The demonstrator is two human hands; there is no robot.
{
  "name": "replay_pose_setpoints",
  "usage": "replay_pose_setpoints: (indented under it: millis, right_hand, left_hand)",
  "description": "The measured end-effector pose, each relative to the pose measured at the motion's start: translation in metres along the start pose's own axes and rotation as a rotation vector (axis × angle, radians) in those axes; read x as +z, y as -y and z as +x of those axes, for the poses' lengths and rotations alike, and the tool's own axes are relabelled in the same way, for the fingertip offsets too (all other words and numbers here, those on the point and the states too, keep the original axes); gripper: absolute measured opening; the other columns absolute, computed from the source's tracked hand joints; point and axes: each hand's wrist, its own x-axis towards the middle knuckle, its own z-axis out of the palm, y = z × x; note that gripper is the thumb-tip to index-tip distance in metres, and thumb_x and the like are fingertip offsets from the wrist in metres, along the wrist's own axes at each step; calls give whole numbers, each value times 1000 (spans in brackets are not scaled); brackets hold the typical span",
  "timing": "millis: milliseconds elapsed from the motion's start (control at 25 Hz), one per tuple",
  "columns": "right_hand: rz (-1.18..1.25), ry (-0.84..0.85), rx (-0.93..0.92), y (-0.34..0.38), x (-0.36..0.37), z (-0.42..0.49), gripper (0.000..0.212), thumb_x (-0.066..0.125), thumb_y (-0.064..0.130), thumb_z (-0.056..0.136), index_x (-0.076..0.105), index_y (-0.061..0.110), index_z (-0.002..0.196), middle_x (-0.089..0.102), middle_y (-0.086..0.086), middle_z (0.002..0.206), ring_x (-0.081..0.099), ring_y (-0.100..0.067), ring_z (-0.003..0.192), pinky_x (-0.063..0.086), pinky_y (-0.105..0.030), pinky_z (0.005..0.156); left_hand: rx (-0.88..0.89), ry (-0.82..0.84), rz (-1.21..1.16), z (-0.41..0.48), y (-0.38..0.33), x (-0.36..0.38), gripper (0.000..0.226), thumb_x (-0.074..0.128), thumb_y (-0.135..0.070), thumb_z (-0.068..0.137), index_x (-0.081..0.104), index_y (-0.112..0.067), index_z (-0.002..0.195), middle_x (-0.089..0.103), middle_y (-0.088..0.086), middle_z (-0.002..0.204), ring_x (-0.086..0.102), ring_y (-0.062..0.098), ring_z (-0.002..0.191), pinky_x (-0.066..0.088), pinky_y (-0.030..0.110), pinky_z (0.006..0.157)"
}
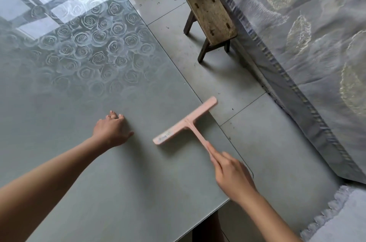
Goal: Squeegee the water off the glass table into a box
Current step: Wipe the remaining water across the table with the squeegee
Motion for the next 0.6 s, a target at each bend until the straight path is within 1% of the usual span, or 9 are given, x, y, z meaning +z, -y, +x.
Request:
replay_pose_setpoints:
  millis: [80,120,200,280,360,440,480,600]
  right_hand:
    - [-32,-1,-69,21,-5,53,50,33,28,101,21,43,147,55,-8,99,56,-31,90,41,-34,71]
    - [-55,16,-106,28,-10,70,50,33,29,101,21,42,147,55,-8,100,56,-31,91,42,-35,72]
    - [-88,43,-158,25,-28,73,49,33,30,101,22,42,147,53,-6,94,56,-30,87,41,-35,69]
    - [-78,34,-217,-1,-45,51,51,36,32,99,22,46,145,48,2,83,55,-26,76,38,-34,61]
    - [-157,99,-192,-23,-59,34,53,37,34,98,19,50,145,46,6,82,56,-22,73,36,-30,59]
    - [-209,141,-214,-26,-58,55,54,33,35,99,12,52,145,48,5,89,57,-22,81,36,-30,65]
    - [-213,152,-245,-12,-56,76,54,32,33,100,11,51,146,47,3,92,57,-24,85,37,-32,67]
    - [-234,143,-406,39,-39,132,52,31,28,100,15,42,148,47,-3,91,56,-32,89,39,-35,70]
  left_hand:
    - [18,-11,-11,-2,7,3,75,49,-58,89,25,-16,148,15,15,158,30,27,141,37,37,105]
    - [15,-6,-28,-4,9,5,77,50,-58,89,23,-19,149,12,13,159,27,25,143,37,37,106]
    - [-1,14,-88,-6,11,7,84,55,-59,86,18,-21,151,5,11,160,16,23,147,32,39,111]
    - [-24,47,-137,-6,7,8,92,59,-58,83,13,-19,152,-1,12,160,9,24,148,27,43,114]
    - [-41,47,-160,-5,6,10,94,61,-56,83,11,-18,153,-4,13,160,6,25,148,25,45,115]
    - [-57,50,-189,-5,5,12,93,63,-51,83,11,-18,153,-6,13,160,5,25,148,24,42,116]
    - [-67,41,-230,-4,4,15,93,64,-48,84,10,-18,153,-8,13,160,3,24,148,23,39,117]
    - [-93,-22,-394,-5,3,26,92,67,-33,85,9,-16,153,-11,13,159,-3,24,148,15,28,118]
